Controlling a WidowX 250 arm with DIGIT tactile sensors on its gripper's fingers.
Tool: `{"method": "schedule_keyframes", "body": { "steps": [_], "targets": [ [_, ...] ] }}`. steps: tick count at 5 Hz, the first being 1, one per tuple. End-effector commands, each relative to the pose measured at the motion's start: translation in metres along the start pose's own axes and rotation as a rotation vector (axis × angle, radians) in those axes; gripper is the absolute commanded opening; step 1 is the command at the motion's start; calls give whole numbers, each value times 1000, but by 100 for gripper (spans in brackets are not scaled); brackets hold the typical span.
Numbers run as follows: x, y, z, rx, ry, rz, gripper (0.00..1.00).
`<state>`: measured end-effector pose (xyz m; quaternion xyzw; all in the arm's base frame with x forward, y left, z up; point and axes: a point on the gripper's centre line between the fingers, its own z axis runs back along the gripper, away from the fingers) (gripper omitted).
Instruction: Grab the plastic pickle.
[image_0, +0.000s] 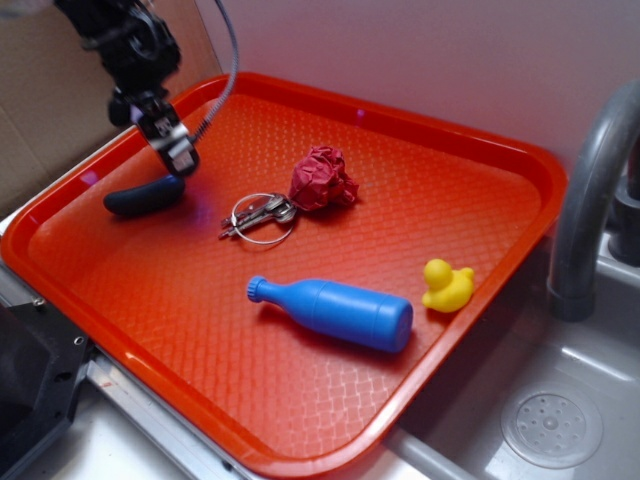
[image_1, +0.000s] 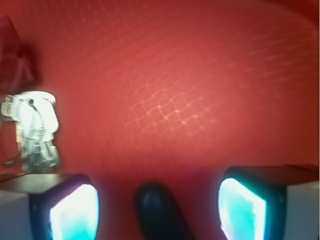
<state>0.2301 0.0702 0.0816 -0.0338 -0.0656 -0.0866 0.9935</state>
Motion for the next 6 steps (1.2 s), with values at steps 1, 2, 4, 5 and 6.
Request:
{"method": "schedule_keyframes", "body": {
  "steps": [1, 2, 4, 5, 6],
  "targets": [
    [-20, 6, 13, 63, 13, 44, 100],
    [-26, 14, 4, 103, 19, 8, 100],
    [-38, 7, -23, 177, 42, -159, 100],
    [-34, -2, -40, 130, 38, -223, 100],
    [-26, 4, -61, 135, 89, -220, 100]
  ]
}}
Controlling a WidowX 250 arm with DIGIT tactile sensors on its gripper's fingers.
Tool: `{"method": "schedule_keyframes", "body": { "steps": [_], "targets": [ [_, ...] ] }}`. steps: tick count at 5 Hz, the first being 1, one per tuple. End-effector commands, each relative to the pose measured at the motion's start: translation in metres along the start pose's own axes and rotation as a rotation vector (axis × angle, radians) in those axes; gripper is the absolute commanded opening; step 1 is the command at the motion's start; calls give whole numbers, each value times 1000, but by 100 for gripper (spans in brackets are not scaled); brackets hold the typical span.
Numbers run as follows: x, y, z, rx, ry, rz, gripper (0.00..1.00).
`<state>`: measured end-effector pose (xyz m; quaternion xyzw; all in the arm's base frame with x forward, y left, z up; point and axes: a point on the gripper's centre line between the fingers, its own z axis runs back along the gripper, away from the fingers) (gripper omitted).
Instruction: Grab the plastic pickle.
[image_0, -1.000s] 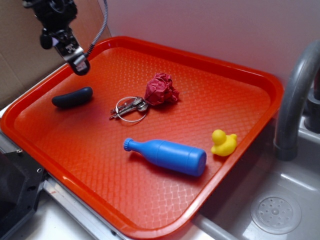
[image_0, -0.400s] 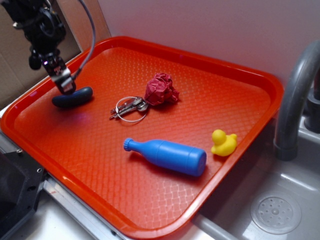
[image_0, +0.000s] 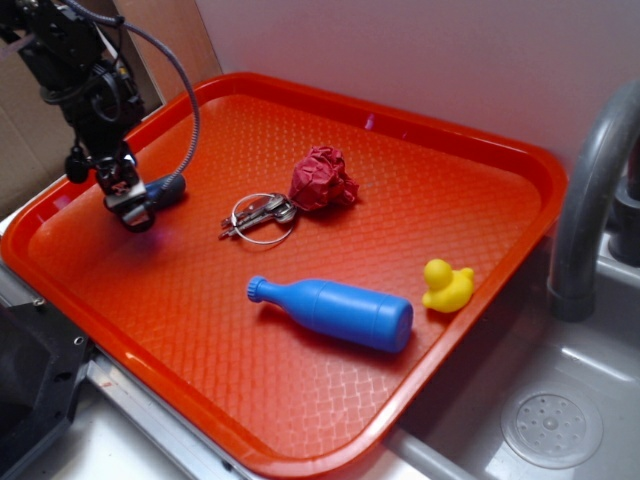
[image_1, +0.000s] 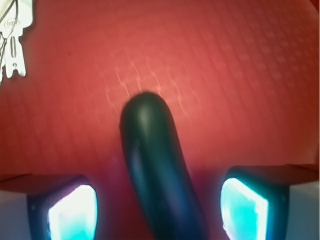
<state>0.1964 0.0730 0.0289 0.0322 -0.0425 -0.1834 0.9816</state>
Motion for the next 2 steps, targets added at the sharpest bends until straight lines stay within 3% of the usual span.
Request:
{"method": "schedule_keyframes", "body": {
  "steps": [1, 2],
  "targets": [
    [15, -1, -24, 34, 56, -46, 0],
    [15, 1, -24, 33, 54, -38, 0]
  ]
}}
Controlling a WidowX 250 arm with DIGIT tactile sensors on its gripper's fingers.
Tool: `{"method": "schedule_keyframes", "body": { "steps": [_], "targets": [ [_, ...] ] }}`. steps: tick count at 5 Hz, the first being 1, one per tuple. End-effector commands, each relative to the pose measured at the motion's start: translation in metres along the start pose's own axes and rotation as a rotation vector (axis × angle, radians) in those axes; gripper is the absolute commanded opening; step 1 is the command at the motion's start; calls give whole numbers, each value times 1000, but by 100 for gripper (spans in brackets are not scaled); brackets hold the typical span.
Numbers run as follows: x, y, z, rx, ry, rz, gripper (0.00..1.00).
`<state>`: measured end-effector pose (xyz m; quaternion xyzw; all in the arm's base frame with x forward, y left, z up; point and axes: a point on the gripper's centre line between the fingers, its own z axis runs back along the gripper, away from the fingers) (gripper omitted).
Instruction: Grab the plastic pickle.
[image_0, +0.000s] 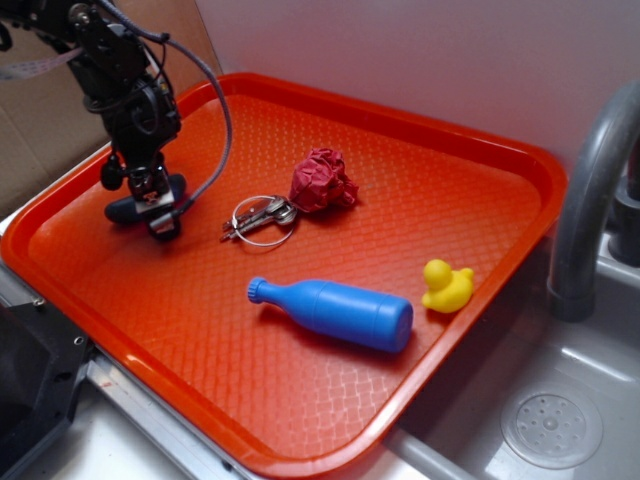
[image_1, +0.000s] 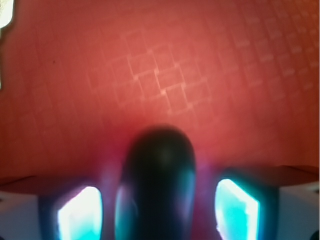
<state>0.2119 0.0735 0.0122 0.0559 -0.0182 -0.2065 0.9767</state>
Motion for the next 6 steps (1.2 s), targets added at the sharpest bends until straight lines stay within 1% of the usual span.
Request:
{"method": "schedule_keyframes", "body": {
  "steps": [1, 2, 3, 4, 5, 6],
  "targets": [
    [2, 1, -3, -14, 2, 38, 0],
    [-1, 15, 10, 5, 18, 138, 0],
    [-2, 33, 55, -17, 6, 385, 0],
    [-1, 26, 105, -59, 58, 606, 0],
    [-6, 16, 158, -170, -36, 796, 0],
    [-2, 9, 186, -109, 158, 941, 0]
  ]
}}
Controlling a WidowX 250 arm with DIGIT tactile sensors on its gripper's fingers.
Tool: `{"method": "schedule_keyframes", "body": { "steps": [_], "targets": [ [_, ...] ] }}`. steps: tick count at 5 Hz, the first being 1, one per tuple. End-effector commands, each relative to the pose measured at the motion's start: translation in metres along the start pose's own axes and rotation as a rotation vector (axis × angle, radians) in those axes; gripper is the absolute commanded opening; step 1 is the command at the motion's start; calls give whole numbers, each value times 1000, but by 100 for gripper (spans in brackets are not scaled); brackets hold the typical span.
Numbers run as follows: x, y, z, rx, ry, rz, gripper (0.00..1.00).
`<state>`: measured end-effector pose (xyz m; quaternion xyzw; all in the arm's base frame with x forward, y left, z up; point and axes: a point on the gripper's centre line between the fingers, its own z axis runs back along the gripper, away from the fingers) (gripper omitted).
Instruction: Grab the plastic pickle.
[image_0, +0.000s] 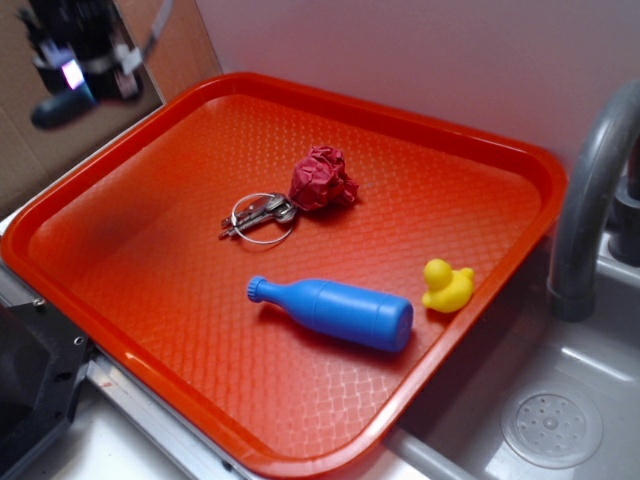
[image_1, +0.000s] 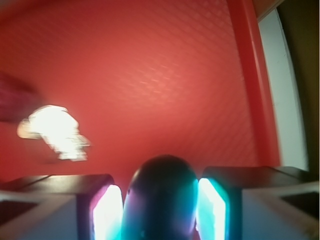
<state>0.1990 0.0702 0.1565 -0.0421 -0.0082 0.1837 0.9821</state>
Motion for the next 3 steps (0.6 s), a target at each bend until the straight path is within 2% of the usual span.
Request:
{"method": "schedule_keyframes", "body": {
  "steps": [1, 2, 3],
  "targets": [
    [0, -21, 35, 103, 32, 251, 0],
    [-3, -36, 39, 57, -57, 145, 0],
    [-5, -37, 37, 49, -58, 125, 0]
  ]
}}
